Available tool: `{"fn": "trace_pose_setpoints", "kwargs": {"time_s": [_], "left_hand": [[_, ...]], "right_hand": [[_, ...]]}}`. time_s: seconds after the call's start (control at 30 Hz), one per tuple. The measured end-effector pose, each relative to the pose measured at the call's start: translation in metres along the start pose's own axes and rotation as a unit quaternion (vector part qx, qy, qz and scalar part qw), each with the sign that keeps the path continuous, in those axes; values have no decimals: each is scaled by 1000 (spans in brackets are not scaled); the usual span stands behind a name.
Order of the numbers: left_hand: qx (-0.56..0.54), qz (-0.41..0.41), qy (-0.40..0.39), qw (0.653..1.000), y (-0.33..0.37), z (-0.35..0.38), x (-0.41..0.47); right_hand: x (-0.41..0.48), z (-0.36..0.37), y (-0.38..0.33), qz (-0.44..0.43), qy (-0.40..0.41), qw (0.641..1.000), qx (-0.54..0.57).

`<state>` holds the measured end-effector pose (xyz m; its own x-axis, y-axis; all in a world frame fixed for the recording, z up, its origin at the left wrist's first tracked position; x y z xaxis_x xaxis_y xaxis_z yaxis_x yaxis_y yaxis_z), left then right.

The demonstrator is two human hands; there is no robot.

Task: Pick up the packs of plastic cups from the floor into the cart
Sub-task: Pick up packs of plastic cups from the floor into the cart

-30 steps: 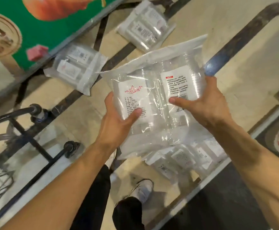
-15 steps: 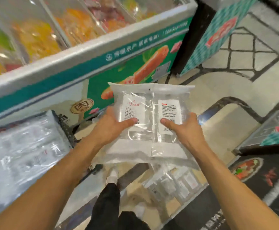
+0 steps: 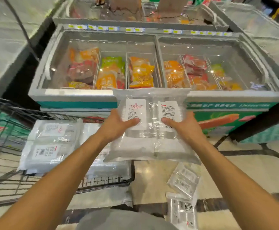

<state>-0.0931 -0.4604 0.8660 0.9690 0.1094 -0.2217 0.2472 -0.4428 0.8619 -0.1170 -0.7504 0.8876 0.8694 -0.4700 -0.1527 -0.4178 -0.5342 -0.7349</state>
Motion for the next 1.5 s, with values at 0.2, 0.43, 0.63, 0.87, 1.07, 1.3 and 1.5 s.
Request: {"fn": "trace_pose_setpoints", "kwargs": {"time_s": [0.2,0.43,0.63,0.87,1.07,1.3,1.5], "left_hand": [[-45,-96,142,984,-65,-73,1],[-91,-221,283,929,-128,-99,-13],[-123,-311,423,842,-150,-61,-33],[-163,-374,522,749,-173,0,-31],[-199,-449,523,696,-212,44,-34],[-216,-481,518,673,-246,58,-16],[-203,-478,536,666,-247,45,-4]], "right_hand": [[23,103,-81,-84,-133,987,-25],[41,227,-146,-199,-277,934,-103],[52,305,-166,-298,-405,850,-158],[64,373,-153,-389,-492,759,-175],[63,403,-119,-403,-520,718,-227],[66,440,-93,-385,-514,730,-233],[67,461,-89,-376,-518,737,-219]]}}
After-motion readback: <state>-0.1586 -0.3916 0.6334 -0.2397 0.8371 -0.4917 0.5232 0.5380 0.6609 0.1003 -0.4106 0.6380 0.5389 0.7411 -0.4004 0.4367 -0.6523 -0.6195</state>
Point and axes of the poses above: each hand's wrist, its own x-axis towards the middle knuckle, its own z-axis out of the palm, y = z × x, the point moved 4 cm from there along x, towards the middle knuckle, and after that the axes turned 15 degrees about y, right-handed, at the moved point
